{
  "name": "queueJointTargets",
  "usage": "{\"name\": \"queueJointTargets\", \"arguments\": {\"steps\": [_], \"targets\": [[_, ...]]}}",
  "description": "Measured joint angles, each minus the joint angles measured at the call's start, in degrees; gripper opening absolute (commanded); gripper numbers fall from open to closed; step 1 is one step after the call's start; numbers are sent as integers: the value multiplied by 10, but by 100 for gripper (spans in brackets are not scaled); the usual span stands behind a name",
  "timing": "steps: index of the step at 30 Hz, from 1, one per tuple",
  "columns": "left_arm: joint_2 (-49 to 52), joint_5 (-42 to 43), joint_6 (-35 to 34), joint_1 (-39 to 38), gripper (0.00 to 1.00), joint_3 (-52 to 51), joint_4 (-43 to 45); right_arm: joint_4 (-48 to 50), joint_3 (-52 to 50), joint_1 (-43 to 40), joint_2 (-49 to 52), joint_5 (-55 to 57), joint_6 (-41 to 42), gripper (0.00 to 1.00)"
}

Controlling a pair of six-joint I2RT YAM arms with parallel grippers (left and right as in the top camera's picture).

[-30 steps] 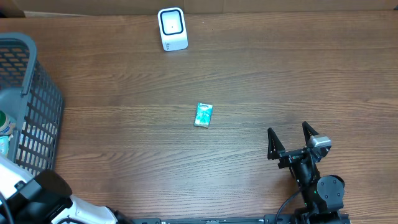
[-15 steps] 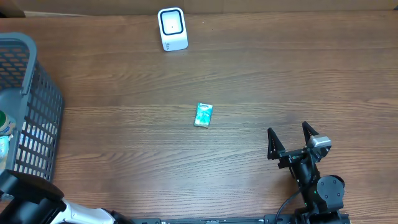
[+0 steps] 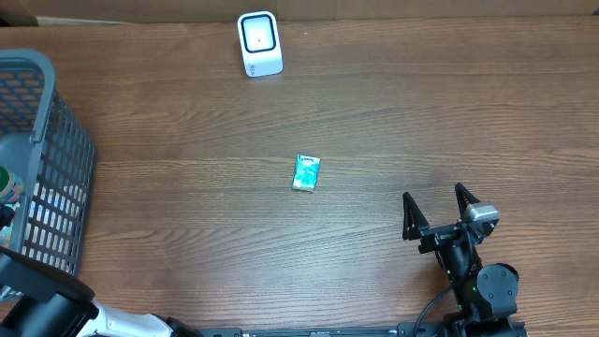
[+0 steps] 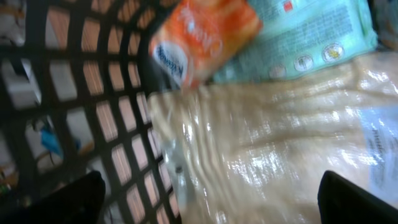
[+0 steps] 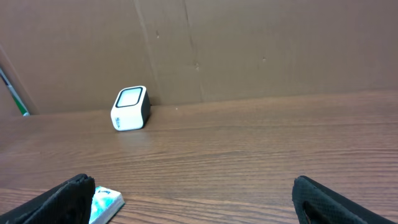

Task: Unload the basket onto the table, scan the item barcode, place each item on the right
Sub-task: 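Reach into the basket and grasp the orange snack pack with left gripper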

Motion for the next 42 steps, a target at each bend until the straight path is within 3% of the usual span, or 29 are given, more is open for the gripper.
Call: {"name": "queueJointTargets", "arguments": {"steps": [8,11,18,26,42], "targets": [[0,-45,61,3,91,-64,90,0,0,0,0,0,0,100],[0,-62,83,4,81,-73,117,1,0,0,0,0,0,100],[0,-78,132,4,76,-89,184,0,0,0,0,0,0,100],[0,-80,170,4,59,-93,249,1,0,0,0,0,0,100],[15,-78,247,4,66,-93,265,0,0,0,0,0,0,100]]}}
